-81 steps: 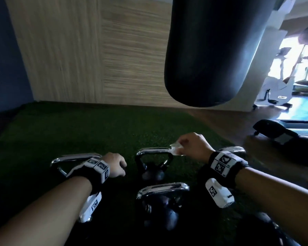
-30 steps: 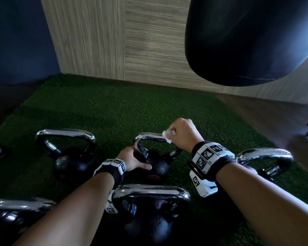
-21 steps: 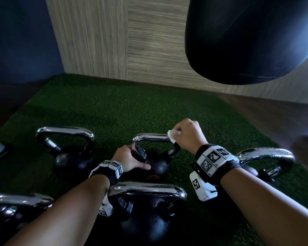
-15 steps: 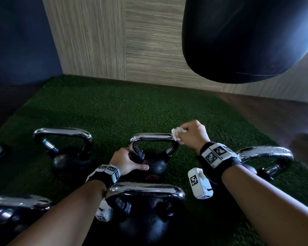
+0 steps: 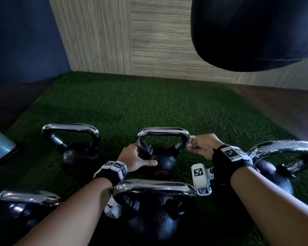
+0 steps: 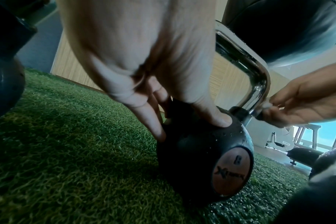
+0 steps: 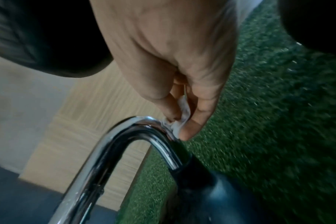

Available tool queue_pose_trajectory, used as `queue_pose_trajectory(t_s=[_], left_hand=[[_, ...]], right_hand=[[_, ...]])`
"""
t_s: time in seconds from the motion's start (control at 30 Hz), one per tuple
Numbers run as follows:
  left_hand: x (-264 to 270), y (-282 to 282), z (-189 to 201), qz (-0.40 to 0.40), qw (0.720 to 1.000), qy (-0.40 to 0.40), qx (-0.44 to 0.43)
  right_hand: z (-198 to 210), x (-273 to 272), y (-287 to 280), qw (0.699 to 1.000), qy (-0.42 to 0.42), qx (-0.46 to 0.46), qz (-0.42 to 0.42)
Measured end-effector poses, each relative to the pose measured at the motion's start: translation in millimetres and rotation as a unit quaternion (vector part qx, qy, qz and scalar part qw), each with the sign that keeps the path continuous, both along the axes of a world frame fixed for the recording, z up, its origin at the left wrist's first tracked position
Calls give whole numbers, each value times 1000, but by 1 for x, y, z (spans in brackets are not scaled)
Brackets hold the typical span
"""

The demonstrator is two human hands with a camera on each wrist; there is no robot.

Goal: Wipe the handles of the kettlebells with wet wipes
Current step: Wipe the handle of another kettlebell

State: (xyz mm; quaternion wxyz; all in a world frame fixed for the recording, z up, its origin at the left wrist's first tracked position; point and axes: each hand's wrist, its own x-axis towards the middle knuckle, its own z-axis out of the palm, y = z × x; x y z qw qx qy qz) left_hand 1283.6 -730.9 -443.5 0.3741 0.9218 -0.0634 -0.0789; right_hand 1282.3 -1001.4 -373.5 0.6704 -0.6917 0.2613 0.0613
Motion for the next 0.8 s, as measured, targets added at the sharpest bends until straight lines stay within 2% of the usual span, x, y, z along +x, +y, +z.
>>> queue_pose_trajectory(t_s=[0.13, 0.2, 0.3, 0.37, 0.47, 0.57, 0.63, 0.7, 0.8], left_hand=[[-4, -4, 11, 1, 998, 21, 52], [-4, -5, 23, -18, 993, 59, 104], [-5, 5, 51, -71, 967, 145, 199], [-7, 15, 73, -69, 959, 188, 200], [-9, 29, 113, -25, 975, 163, 147], [-12, 30, 156, 14, 997, 67, 22], [-18, 19, 179, 13, 998, 23, -54], [-25, 5, 194, 2, 990, 43, -134], [-34, -17, 204, -10, 957, 129, -261]], right_hand=[[-27, 0, 7, 996, 65, 58, 17], [-28, 1, 6, 996, 72, 45, 40], [-16, 3, -1, 988, 97, -62, 102], [-2, 0, -5, 966, 115, -143, 182], [28, -14, -2, 941, 85, -181, 272], [67, -25, 6, 949, -12, -141, 281], [87, -29, 13, 950, -84, -106, 280], [101, -33, 22, 948, -155, -67, 270], [113, -40, 35, 930, -242, -40, 273]])
